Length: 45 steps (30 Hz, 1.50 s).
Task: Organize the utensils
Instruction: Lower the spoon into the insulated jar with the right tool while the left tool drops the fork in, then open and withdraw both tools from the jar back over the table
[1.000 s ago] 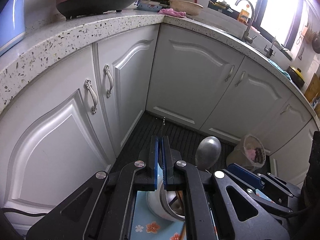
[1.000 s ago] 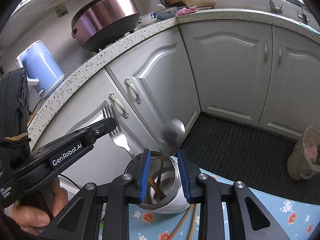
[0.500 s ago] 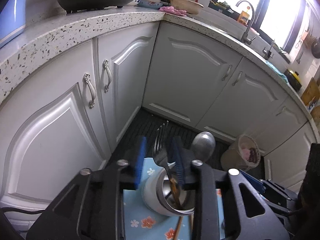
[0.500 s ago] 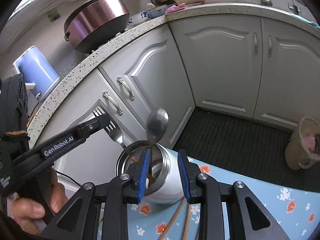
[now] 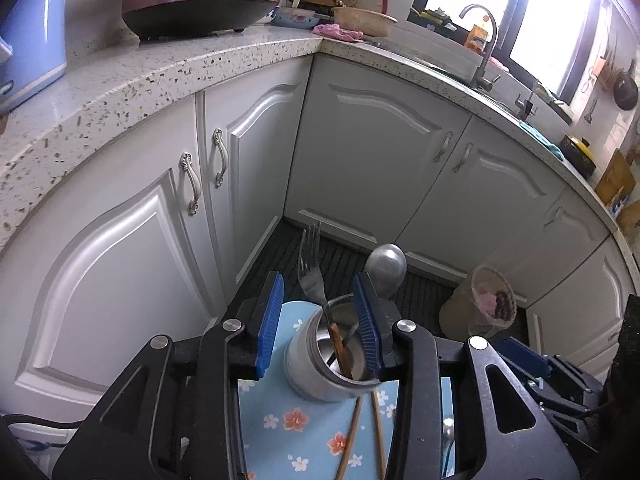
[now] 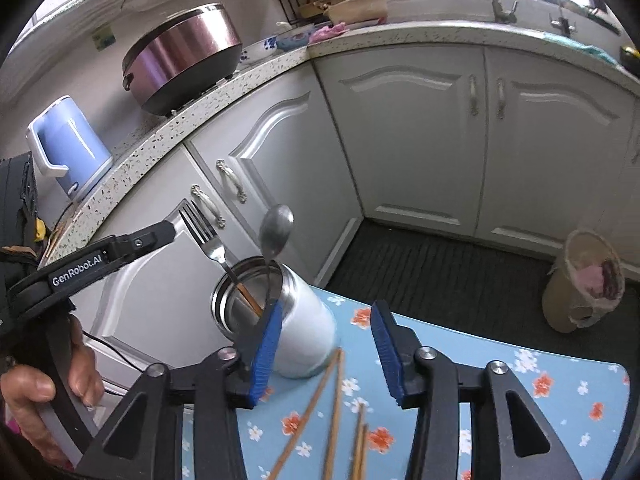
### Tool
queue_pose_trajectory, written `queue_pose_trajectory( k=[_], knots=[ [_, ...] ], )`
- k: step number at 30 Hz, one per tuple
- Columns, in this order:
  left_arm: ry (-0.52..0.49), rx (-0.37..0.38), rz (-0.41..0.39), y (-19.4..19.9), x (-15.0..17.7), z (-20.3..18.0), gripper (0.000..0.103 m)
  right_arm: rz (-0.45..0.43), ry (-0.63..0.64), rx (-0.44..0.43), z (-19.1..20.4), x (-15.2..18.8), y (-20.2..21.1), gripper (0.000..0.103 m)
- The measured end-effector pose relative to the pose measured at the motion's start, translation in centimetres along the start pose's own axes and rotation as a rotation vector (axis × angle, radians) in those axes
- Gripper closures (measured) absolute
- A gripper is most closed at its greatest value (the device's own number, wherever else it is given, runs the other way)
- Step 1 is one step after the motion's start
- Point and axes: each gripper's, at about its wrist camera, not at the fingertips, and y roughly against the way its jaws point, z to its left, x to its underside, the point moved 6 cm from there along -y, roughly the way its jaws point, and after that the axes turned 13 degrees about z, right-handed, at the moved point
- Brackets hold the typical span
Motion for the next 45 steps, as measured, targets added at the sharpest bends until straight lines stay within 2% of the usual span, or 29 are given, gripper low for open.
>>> queue_pose_trajectory(
  k=[10, 18, 23, 33, 45],
  knots=[
    [-0.025, -0.006, 0.024, 1.2, 3.2, -1.4, 0.064, -0.03, -0.003, 0.06, -1.0, 3.9, 3.3, 0.057],
    [-0.05, -0.005, 0.052, 1.2, 6.5, -2.7, 0.063, -0.026, -0.012, 0.094, -1.2, 7.1, 4.4, 0.056],
    [-0.056, 0.009, 0.103, 0.6, 9.0, -3.1, 0.063, 0.005, -0.027, 0.107, -2.1, 9.5, 4.4, 0.056],
    [-0.067, 0.06, 0.227, -1.5, 13.9, -4.1, 0.063, 0.069, -0.107, 0.136, -6.7, 15.0, 4.8, 0.056],
    [-0.047, 0.066, 0.364, -5.4, 19.0, -3.9, 0.063, 0.202, -0.174, 0.108, -10.0, 21.1, 1.0, 0.056]
  ],
)
